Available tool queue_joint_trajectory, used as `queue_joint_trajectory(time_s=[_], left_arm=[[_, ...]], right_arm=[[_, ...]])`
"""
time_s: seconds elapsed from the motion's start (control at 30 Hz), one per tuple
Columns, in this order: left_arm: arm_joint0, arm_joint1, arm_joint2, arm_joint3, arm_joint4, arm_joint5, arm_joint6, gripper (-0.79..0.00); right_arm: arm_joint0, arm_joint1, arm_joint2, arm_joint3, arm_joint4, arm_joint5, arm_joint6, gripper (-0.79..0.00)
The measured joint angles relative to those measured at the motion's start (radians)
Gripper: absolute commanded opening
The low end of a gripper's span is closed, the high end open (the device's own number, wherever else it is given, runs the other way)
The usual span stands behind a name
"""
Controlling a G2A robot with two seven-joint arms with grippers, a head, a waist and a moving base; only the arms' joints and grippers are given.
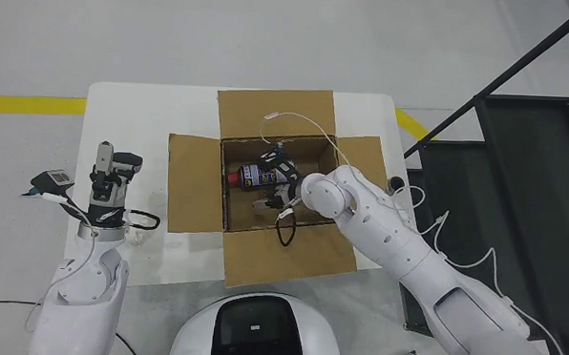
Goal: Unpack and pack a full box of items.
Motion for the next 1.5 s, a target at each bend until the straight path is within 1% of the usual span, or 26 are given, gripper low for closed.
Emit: queue_joint_trajectory(time_s=[0.27,0.8,0.9,0.97,1.0,1.03,1.07,1.13,1.33,1.5], left_arm=[[0.0,0.0,0.0,0.0,0.0,0.0,0.0,0.0],[0.0,0.0,0.0,0.0,0.0,0.0,0.0,0.0],[0.0,0.0,0.0,0.0,0.0,0.0,0.0,0.0],[0.0,0.0,0.0,0.0,0.0,0.0,0.0,0.0],[0.0,0.0,0.0,0.0,0.0,0.0,0.0,0.0],[0.0,0.0,0.0,0.0,0.0,0.0,0.0,0.0],[0.0,0.0,0.0,0.0,0.0,0.0,0.0,0.0],[0.0,0.0,0.0,0.0,0.0,0.0,0.0,0.0],[0.0,0.0,0.0,0.0,0.0,0.0,0.0,0.0],[0.0,0.0,0.0,0.0,0.0,0.0,0.0,0.0]], right_arm=[[0.029,-0.023,-0.013,0.095,0.01,0.041,-0.014,0.0],[0.049,-0.055,-0.033,0.214,0.014,0.031,-0.034,0.0],[0.053,-0.062,-0.039,0.231,0.015,0.031,-0.043,-0.022],[0.055,-0.068,-0.043,0.243,0.015,0.032,-0.05,-0.071],[0.056,-0.07,-0.045,0.247,0.015,0.034,-0.053,-0.172],[0.058,-0.074,-0.048,0.253,0.013,0.037,-0.057,-0.231],[0.059,-0.076,-0.049,0.256,0.012,0.039,-0.061,-0.345],[0.062,-0.081,-0.052,0.264,0.003,0.053,-0.072,-0.785],[0.06,-0.087,-0.046,0.261,-0.024,0.11,-0.083,-0.785],[0.042,-0.08,-0.028,0.226,-0.051,0.117,-0.076,-0.785]])
